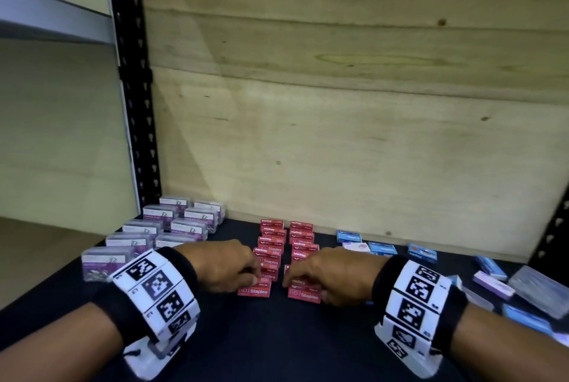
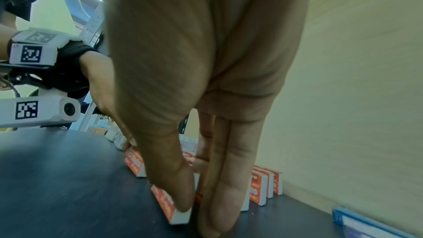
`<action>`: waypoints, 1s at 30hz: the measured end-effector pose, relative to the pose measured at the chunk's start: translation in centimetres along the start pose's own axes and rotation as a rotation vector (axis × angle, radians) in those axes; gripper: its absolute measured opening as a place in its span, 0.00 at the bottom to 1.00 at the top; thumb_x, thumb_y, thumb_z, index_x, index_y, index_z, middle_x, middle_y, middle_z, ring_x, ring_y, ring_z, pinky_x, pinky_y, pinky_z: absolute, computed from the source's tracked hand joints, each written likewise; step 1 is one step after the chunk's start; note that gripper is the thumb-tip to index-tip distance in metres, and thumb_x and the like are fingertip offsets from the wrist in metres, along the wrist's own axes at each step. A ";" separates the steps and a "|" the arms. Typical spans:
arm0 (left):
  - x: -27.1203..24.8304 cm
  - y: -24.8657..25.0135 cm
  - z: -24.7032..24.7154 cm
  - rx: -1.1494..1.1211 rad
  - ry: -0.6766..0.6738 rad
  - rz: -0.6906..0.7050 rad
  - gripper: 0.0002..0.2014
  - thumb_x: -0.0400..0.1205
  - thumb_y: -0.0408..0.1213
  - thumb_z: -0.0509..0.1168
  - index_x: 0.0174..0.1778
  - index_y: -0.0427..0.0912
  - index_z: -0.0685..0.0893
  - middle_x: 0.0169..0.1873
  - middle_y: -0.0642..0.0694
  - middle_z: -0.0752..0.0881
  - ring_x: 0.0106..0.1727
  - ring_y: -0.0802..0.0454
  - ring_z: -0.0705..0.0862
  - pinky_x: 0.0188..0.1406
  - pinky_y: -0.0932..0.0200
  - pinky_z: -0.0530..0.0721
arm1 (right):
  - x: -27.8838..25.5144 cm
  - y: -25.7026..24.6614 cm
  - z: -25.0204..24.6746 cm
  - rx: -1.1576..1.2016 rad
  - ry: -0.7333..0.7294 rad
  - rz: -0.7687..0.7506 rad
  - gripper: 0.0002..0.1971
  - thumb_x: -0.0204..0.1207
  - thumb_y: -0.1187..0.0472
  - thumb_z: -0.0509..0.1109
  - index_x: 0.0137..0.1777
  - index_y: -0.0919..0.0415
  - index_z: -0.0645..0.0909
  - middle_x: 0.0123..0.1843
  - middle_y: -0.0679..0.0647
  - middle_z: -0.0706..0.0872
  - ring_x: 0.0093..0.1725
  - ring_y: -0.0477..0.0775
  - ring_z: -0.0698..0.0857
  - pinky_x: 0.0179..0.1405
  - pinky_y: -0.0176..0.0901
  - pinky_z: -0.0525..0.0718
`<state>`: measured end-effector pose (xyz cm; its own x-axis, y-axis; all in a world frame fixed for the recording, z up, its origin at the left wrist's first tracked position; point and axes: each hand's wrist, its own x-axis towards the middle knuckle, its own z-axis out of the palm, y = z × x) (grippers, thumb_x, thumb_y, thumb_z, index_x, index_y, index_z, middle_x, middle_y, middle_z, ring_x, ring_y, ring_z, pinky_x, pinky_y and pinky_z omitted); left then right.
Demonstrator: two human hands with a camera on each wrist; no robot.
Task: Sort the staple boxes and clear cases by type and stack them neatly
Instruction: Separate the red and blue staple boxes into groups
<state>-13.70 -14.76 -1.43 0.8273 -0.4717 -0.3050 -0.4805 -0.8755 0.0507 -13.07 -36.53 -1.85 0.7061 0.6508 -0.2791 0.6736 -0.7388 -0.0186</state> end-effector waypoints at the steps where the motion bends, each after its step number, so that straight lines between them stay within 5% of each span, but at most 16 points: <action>1: 0.1 -0.1 0.2 -0.003 0.003 0.001 0.13 0.88 0.48 0.58 0.64 0.52 0.83 0.57 0.53 0.86 0.53 0.55 0.83 0.59 0.54 0.82 | -0.1 -0.1 0.0 -0.001 0.000 -0.003 0.34 0.74 0.71 0.68 0.74 0.35 0.71 0.69 0.51 0.81 0.66 0.59 0.81 0.66 0.54 0.81; 4: 0.1 -0.7 0.5 -0.041 0.023 0.009 0.13 0.87 0.50 0.59 0.63 0.54 0.82 0.57 0.55 0.86 0.55 0.57 0.84 0.61 0.52 0.82 | -0.3 0.0 0.3 0.000 0.013 -0.011 0.38 0.75 0.72 0.65 0.77 0.33 0.67 0.70 0.52 0.79 0.69 0.59 0.79 0.69 0.58 0.79; 8: -0.6 -1.4 0.6 -0.130 0.035 -0.016 0.13 0.84 0.53 0.65 0.62 0.55 0.81 0.52 0.59 0.87 0.51 0.61 0.85 0.54 0.63 0.82 | -0.4 0.6 0.9 0.081 0.058 0.010 0.38 0.73 0.69 0.68 0.76 0.32 0.62 0.69 0.52 0.78 0.65 0.58 0.80 0.65 0.57 0.81; 11: -0.8 -1.9 0.9 -0.093 0.025 -0.018 0.11 0.83 0.51 0.66 0.60 0.55 0.81 0.51 0.58 0.88 0.49 0.60 0.86 0.52 0.61 0.83 | -0.9 0.9 1.1 0.145 0.088 0.065 0.28 0.75 0.60 0.73 0.72 0.44 0.67 0.63 0.49 0.80 0.53 0.51 0.80 0.56 0.46 0.81; 15: -0.6 -2.2 1.5 -0.086 0.073 -0.006 0.07 0.84 0.51 0.65 0.55 0.57 0.80 0.43 0.60 0.87 0.41 0.62 0.84 0.47 0.60 0.83 | -1.3 0.8 1.5 0.111 0.128 0.123 0.15 0.78 0.47 0.71 0.61 0.49 0.76 0.54 0.47 0.81 0.51 0.51 0.81 0.53 0.45 0.82; 21: -0.2 -2.0 1.7 -0.063 0.135 0.005 0.06 0.84 0.52 0.65 0.54 0.58 0.80 0.30 0.66 0.82 0.32 0.69 0.80 0.40 0.65 0.77 | -1.0 0.9 1.9 0.103 0.126 0.152 0.06 0.81 0.49 0.69 0.51 0.49 0.78 0.48 0.49 0.84 0.49 0.55 0.84 0.51 0.47 0.84; 27: -0.4 -1.8 1.7 -0.116 0.106 -0.025 0.11 0.82 0.57 0.65 0.58 0.63 0.76 0.43 0.61 0.89 0.41 0.65 0.86 0.49 0.61 0.84 | -0.8 0.9 1.8 0.128 0.125 0.152 0.13 0.81 0.47 0.69 0.60 0.51 0.78 0.51 0.50 0.87 0.50 0.54 0.84 0.47 0.43 0.78; 30: -1.0 -1.7 1.3 -0.183 0.082 -0.070 0.18 0.79 0.63 0.65 0.61 0.63 0.73 0.45 0.61 0.90 0.43 0.67 0.87 0.51 0.63 0.84 | -1.8 1.4 1.4 0.221 0.104 0.155 0.16 0.79 0.45 0.71 0.61 0.49 0.77 0.47 0.45 0.88 0.40 0.45 0.82 0.43 0.39 0.79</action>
<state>-14.10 -12.62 -2.47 0.8810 -0.4098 -0.2362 -0.3666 -0.9072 0.2066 -13.66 -39.00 -2.71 0.8233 0.5328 -0.1956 0.4998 -0.8439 -0.1953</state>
